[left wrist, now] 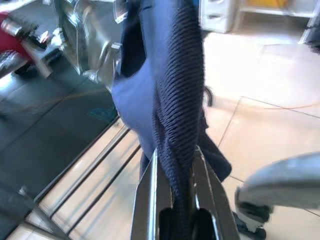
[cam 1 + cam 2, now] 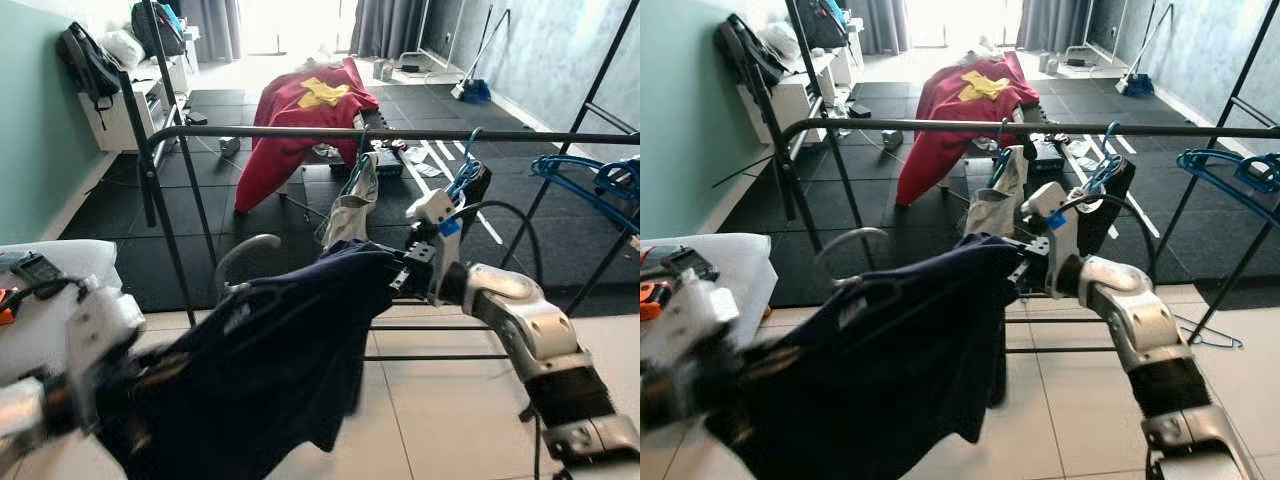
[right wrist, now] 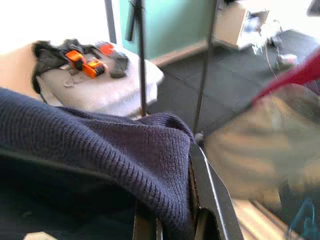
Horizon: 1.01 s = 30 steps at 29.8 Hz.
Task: Hang hanger
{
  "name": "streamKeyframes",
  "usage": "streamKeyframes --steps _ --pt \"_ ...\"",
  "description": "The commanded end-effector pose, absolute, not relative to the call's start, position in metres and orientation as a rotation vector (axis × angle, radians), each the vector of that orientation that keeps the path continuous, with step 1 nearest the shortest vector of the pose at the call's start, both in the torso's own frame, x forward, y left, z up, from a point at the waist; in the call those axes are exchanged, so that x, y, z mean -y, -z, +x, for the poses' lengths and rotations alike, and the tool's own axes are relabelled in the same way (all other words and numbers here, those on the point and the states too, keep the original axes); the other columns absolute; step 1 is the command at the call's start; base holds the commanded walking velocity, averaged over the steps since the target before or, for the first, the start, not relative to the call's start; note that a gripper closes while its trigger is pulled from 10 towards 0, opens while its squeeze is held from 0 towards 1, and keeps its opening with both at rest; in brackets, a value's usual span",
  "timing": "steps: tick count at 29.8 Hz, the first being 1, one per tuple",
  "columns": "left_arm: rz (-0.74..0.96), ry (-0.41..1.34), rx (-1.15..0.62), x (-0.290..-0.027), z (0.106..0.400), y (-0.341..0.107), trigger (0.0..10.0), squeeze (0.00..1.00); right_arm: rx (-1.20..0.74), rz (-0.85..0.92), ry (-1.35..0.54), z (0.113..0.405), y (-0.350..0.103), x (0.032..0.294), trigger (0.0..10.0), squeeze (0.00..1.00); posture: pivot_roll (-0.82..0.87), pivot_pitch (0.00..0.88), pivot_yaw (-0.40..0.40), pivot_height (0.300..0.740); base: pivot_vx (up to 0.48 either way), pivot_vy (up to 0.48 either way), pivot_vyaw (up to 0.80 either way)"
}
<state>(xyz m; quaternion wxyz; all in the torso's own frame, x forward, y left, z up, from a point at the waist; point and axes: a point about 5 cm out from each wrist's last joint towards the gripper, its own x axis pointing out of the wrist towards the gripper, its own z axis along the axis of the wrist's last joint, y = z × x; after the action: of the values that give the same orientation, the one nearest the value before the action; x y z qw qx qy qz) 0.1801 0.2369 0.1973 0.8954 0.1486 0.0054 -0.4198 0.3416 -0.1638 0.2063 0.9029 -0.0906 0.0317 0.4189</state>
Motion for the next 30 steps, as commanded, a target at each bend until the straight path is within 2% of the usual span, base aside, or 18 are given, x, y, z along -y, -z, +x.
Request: streamKeyframes --steps 1,5,6,12,20,21,24,25,27,28,29,30 --pt "0.362 0.77 0.011 -0.268 0.172 -0.213 10.0 0.0 -0.135 -0.204 -0.502 0.348 -0.21 0.242 0.0 0.0 -0.05 0.0 -0.024 0.74 0.0 0.0 0.0" --pt "0.347 0.775 0.031 -0.273 0.167 -0.221 10.0 0.0 -0.136 -0.208 -0.442 0.349 -0.215 0.255 0.0 0.0 -0.05 0.0 -0.023 0.74 0.0 0.0 0.0" --pt "0.329 0.833 0.051 -0.27 0.159 -0.226 10.0 0.0 -0.136 -0.207 -0.406 0.349 -0.216 0.261 0.0 0.0 -0.05 0.0 -0.02 0.74 0.0 0.0 0.0" --pt "0.257 0.928 0.19 -0.257 0.152 -0.244 10.0 0.0 -0.147 -0.193 -0.387 0.349 -0.212 0.26 0.0 0.0 -0.04 0.0 -0.021 0.74 0.0 0.0 0.0" --pt "0.273 1.0 0.105 -0.256 0.142 -0.234 10.0 0.0 -0.158 -0.174 -0.372 0.349 -0.207 0.265 0.0 0.0 -0.04 0.0 -0.023 0.74 0.0 0.0 0.0" --pt "0.297 0.986 0.056 -0.261 0.14 -0.231 10.0 0.0 -0.161 -0.181 -0.343 0.35 -0.208 0.272 0.0 0.0 -0.04 0.0 -0.023 0.74 0.0 0.0 0.0" --pt "0.297 0.986 0.056 -0.261 0.14 -0.231 10.0 0.0 -0.161 -0.181 -0.343 0.35 -0.208 0.272 0.0 0.0 -0.04 0.0 -0.023 0.74 0.0 0.0 0.0" --pt "0.391 0.911 -0.026 -0.271 0.146 -0.226 10.0 0.0 -0.157 -0.201 -0.31 0.351 -0.211 0.279 0.0 0.0 -0.04 0.0 -0.021 0.74 0.0 0.0 0.0" --pt "0.391 0.911 -0.026 -0.271 0.146 -0.226 10.0 0.0 -0.157 -0.201 -0.31 0.351 -0.211 0.279 0.0 0.0 -0.04 0.0 -0.021 0.74 0.0 0.0 0.0" --pt "0.495 0.824 -0.086 -0.28 0.155 -0.223 10.0 0.0 -0.149 -0.213 -0.288 0.352 -0.214 0.282 0.0 0.0 -0.04 0.0 -0.023 0.74 0.0 0.0 0.0" --pt "0.564 0.753 -0.073 -0.285 0.165 -0.228 10.0 0.0 -0.151 -0.255 -0.28 0.353 -0.215 0.282 0.0 0.0 -0.05 0.0 -0.023 0.74 0.0 0.0 0.0" --pt "0.564 0.753 -0.073 -0.285 0.165 -0.228 10.0 0.0 -0.151 -0.255 -0.28 0.353 -0.215 0.282 0.0 0.0 -0.05 0.0 -0.023 0.74 0.0 0.0 0.0"
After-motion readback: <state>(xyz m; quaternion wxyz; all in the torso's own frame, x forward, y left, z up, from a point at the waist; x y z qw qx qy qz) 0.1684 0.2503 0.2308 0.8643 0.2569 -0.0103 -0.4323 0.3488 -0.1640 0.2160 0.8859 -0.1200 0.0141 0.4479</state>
